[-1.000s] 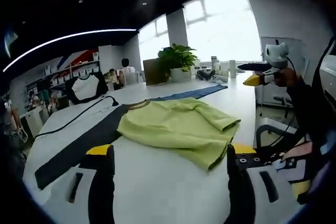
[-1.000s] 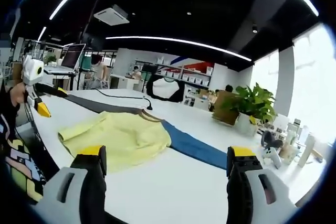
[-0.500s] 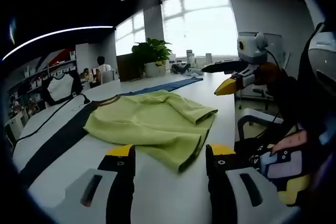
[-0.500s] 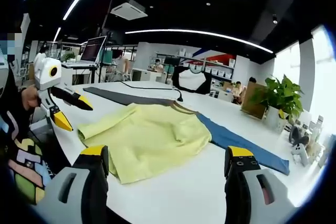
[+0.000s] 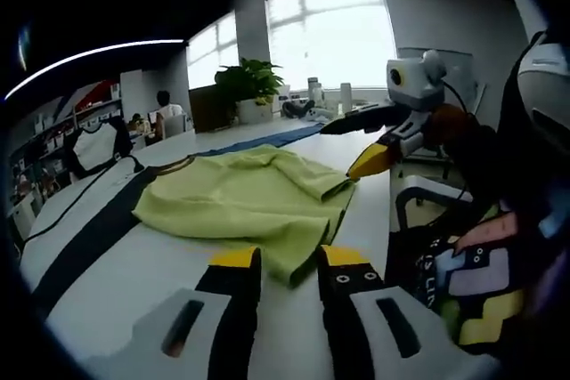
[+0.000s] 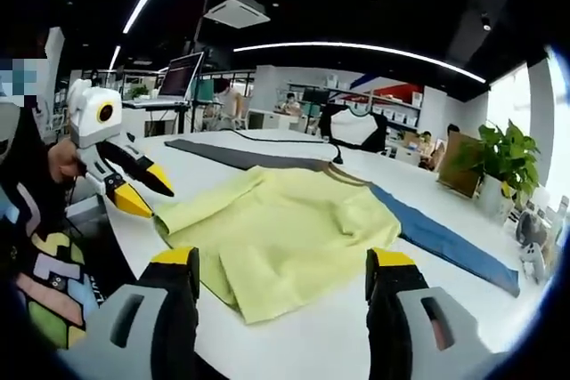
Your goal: Fold the garment on the visible template until the final outline fits inside the template.
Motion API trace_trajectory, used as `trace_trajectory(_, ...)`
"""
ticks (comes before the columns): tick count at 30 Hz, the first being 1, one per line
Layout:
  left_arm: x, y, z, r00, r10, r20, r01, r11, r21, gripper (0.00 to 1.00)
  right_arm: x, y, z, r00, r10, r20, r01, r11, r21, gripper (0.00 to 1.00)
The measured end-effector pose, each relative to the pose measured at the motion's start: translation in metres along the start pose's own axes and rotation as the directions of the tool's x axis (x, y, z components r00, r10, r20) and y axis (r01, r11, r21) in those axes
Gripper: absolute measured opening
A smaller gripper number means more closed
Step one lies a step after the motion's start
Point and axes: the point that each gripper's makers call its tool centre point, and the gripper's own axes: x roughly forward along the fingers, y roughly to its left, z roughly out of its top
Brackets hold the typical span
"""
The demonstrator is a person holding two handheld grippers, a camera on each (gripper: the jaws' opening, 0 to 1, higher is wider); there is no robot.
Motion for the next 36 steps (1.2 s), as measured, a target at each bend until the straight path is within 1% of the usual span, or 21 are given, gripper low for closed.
trace_trajectory(1,0.001,0.000,-0.002,1.000,-0.003,-0.004,0.003,1.000,-0.001,0.25,0.000,0.001,-0.001,1.000,0.005,-0.001,-0.005,1.000,0.002,0.66)
trace_trajectory(3,0.002,0.001,-0.004,1.000,-0.002,-0.007,0.001,1.000,-0.002,0.25,0.001,0.003,-0.003,1.000,0.018,-0.008,-0.018,1.000,0.013,0.62)
trace_trajectory(6,0.003,0.002,-0.005,1.000,0.001,-0.009,-0.001,1.000,0.000,0.23,0.004,0.010,-0.006,0.999,0.042,-0.025,-0.042,0.999,-0.015,0.53)
trace_trajectory(8,0.003,0.002,-0.004,1.000,-0.002,-0.003,0.002,1.000,0.004,0.20,0.006,0.014,-0.009,0.998,0.053,-0.033,-0.053,0.999,0.006,0.49)
trace_trajectory(9,0.004,0.002,-0.003,1.000,-0.003,0.000,0.003,1.000,0.005,0.20,0.007,0.017,-0.010,0.997,0.072,-0.036,-0.072,0.997,0.012,0.46)
trace_trajectory(10,0.004,0.002,-0.003,1.000,-0.005,-0.001,0.005,1.000,0.002,0.19,0.007,0.018,-0.011,0.996,0.076,-0.037,-0.075,0.997,0.012,0.43)
trace_trajectory(11,0.005,0.001,-0.004,1.000,-0.011,-0.007,0.011,1.000,-0.020,0.18,0.008,0.019,-0.013,0.996,0.080,-0.045,-0.080,0.997,0.016,0.41)
trace_trajectory(12,0.006,0.000,-0.005,1.000,-0.015,-0.016,0.015,0.999,-0.040,0.17,0.009,0.019,-0.015,0.995,0.082,-0.048,-0.082,0.996,0.020,0.42)
trace_trajectory(13,0.007,-0.001,-0.007,1.000,-0.019,-0.022,0.018,0.999,-0.039,0.16,0.011,0.021,-0.018,0.994,0.093,-0.055,-0.091,0.995,0.028,0.42)
trace_trajectory(15,0.008,-0.002,-0.007,1.000,-0.014,-0.020,0.013,1.000,-0.024,0.09,0.012,0.022,-0.023,0.992,0.099,-0.079,-0.096,0.995,0.039,0.39)
trace_trajectory(16,0.008,-0.002,-0.006,1.000,-0.017,-0.018,0.016,1.000,-0.024,0.06,0.013,0.020,-0.025,0.992,0.095,-0.081,-0.091,0.995,0.048,0.36)
trace_trajectory(17,0.008,-0.006,-0.006,0.999,-0.040,-0.016,0.040,0.999,-0.030,0.02,0.014,0.019,-0.028,0.991,0.098,-0.093,-0.093,0.994,0.060,0.31)
trace_trajectory(18,0.009,-0.007,-0.006,0.999,-0.046,-0.013,0.045,0.998,-0.039,0.02,0.013,0.020,-0.031,0.990,0.102,-0.103,-0.094,0.993,0.074,0.22)
trace_trajectory(20,0.009,-0.005,-0.006,0.999,-0.037,-0.007,0.036,0.999,-0.033,0.02,0.013,0.021,-0.031,0.988,0.118,-0.095,-0.109,0.989,0.098,0.18)
trace_trajectory(21,0.009,-0.004,-0.007,0.999,-0.037,-0.008,0.036,0.999,-0.041,0.02,0.013,0.022,-0.032,0.988,0.120,-0.101,-0.111,0.989,0.098,0.15)
trace_trajectory(22,0.008,-0.005,-0.007,0.999,-0.040,-0.006,0.039,0.998,-0.051,0.02,0.012,0.022,-0.032,0.988,0.117,-0.102,-0.108,0.990,0.095,0.13)
trace_trajectory(24,0.006,-0.004,-0.005,0.999,-0.032,0.002,0.032,0.999,-0.043,0.02,0.009,0.021,-0.029,0.989,0.112,-0.095,-0.104,0.990,0.094,0.10)
trace_trajectory(27,0.003,-0.003,-0.002,1.000,-0.027,0.001,0.027,0.999,-0.031,0.02,0.006,0.016,-0.023,0.992,0.109,-0.064,-0.098,0.983,0.154,0.04)
trace_trajectory(30,-0.001,0.000,0.001,1.000,-0.015,0.001,0.015,1.000,-0.026,0.02,0.002,0.011,-0.022,0.993,0.099,-0.070,-0.088,0.985,0.149,0.03)
trace_trajectory(33,-0.006,0.002,0.001,1.000,-0.010,-0.004,0.010,0.999,-0.038,0.01,-0.002,0.007,-0.020,0.993,0.093,-0.066,-0.083,0.986,0.147,0.03)
trace_trajectory(36,-0.013,0.006,0.000,1.000,0.000,-0.020,-0.001,0.999,-0.046,0.01,-0.006,0.002,-0.019,0.995,0.083,-0.064,-0.072,0.986,0.151,0.03)
